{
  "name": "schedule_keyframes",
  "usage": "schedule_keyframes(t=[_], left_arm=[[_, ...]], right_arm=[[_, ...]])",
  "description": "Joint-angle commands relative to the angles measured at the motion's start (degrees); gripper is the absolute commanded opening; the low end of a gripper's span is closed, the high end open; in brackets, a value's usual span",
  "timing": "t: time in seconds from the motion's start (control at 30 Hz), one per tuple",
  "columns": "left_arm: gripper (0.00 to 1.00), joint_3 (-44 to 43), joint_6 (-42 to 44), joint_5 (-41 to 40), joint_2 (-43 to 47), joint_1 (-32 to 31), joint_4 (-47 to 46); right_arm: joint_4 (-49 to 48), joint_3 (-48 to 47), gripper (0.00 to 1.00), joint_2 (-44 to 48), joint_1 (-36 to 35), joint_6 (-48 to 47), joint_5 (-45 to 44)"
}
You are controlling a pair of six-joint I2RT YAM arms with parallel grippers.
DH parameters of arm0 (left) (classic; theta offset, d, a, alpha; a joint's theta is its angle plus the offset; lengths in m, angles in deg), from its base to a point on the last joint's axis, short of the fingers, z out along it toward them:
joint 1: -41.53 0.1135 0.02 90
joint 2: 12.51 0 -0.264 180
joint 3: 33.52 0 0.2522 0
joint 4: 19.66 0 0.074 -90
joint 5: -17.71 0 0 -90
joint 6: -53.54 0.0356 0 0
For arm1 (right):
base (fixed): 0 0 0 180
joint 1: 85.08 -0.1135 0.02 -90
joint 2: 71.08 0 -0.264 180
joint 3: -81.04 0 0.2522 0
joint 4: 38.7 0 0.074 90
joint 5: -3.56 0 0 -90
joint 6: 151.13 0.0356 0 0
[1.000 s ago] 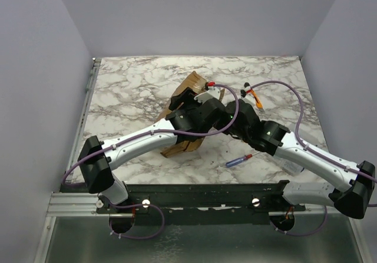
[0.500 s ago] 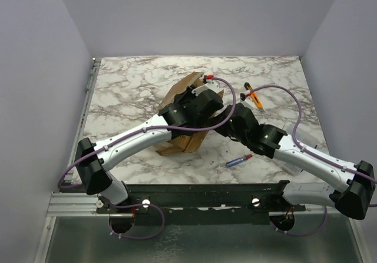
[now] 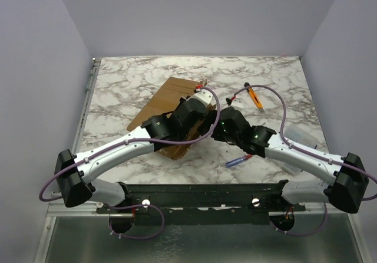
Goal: Unpack the express box
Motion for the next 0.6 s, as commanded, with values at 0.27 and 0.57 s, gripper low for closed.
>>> schedule_keyframes(t=[0.27,0.57], left_arm=[[0.00,9.2,-6.4,17.6,6.6,5.0,-8.1],[0.00,8.4,-7.9,23.0,9.6,7.3,-7.3]], right_arm=[[3.8,-4.2,1.00,7.4,0.2,-32.6,-13.2],[-29.9,4.8,1.00,3.9,0.2,-54.3,-2.8]])
